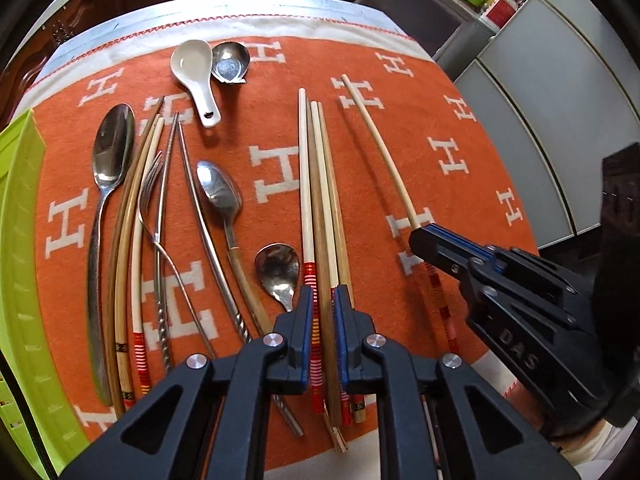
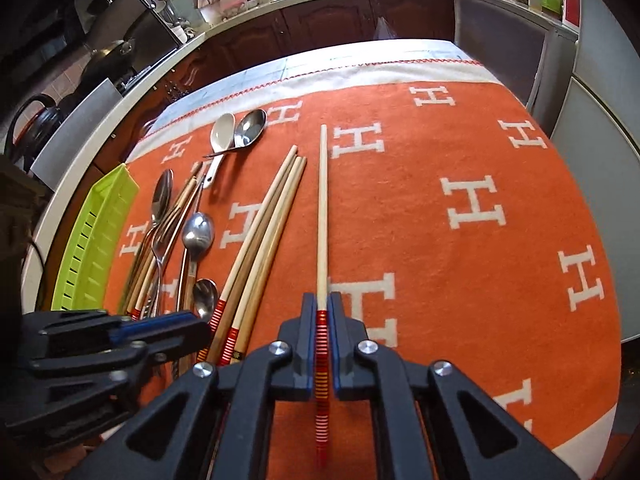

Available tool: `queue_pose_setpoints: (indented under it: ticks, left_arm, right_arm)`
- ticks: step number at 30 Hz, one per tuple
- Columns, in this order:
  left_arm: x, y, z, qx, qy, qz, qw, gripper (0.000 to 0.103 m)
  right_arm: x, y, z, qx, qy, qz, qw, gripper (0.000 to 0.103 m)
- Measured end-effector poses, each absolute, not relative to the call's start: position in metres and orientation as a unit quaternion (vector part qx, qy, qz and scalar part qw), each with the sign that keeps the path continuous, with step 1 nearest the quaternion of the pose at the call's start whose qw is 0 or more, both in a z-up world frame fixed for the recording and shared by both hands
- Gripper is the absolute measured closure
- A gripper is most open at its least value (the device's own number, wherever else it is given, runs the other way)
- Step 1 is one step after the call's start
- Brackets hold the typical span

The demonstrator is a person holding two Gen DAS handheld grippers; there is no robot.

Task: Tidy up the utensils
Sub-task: 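Close left tool on a wooden chopstick while right tool grasps a red-striped chopstick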

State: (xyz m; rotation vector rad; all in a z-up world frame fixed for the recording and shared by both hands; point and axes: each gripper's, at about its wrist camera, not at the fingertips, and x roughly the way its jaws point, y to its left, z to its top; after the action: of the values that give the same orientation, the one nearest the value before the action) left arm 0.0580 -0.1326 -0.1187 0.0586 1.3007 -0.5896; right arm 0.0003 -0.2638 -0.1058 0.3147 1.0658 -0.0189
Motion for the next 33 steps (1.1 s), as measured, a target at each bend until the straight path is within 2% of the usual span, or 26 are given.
queue_pose_setpoints:
  ticks: [33]
  left_arm:
    - [0.095, -0.164, -0.132, 0.036, 0.588, -0.238, 0.772, 0.094]
  right_arm:
    - [-0.007, -0.278, -0.109, 0.163, 0.501, -0.004, 0.850, 0.098]
